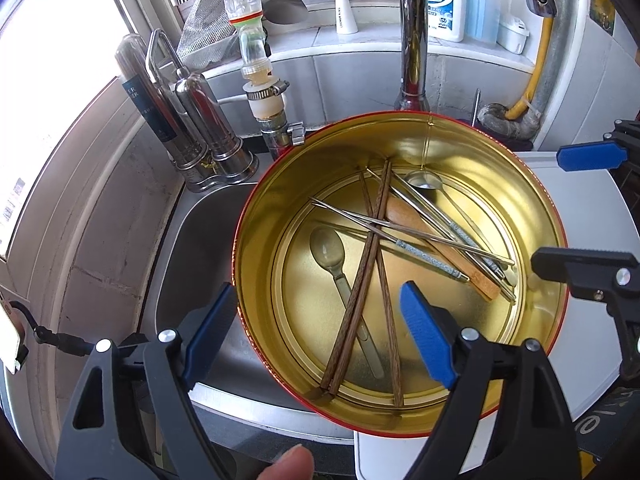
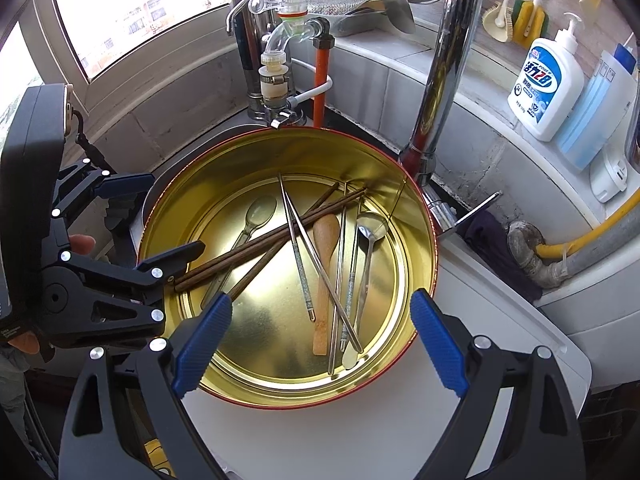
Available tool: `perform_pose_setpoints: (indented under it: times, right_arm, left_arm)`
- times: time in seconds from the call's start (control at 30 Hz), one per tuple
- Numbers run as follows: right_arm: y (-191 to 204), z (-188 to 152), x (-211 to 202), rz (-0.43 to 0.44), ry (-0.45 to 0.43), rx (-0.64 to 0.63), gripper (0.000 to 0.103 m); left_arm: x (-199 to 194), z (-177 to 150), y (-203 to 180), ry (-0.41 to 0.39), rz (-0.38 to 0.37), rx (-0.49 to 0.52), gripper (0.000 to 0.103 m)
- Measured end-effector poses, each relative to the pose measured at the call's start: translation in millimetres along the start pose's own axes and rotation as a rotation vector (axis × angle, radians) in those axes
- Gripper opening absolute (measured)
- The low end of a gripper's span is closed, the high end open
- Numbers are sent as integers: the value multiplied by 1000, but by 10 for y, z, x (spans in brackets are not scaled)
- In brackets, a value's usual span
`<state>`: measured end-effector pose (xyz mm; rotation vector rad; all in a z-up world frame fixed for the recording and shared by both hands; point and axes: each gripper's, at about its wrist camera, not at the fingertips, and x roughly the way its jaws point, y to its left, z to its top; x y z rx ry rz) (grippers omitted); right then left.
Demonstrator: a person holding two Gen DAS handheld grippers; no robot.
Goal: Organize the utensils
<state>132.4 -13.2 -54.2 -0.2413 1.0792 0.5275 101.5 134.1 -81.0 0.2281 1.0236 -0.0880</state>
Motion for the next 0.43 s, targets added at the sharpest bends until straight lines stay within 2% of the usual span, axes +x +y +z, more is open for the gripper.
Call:
perform_pose_setpoints:
  times: [0.17, 0.27, 0.37, 0.43]
  right_arm:
    - [-2, -49, -18, 8, -2, 18, 91]
    - [-25, -92, -62, 10, -18, 46, 91]
    - [-131, -259, -253, 71, -117, 132, 91]
    - [-282, -514, -429, 137, -208, 241, 91]
  left_arm:
    - [-43, -52, 38, -40, -15, -17, 85]
    - [-64, -55, 77, -30, -59, -35, 85]
    - [-103, -51, 118, -19, -99, -114, 85]
    - [-210, -69, 33, -86, -164, -138, 85]
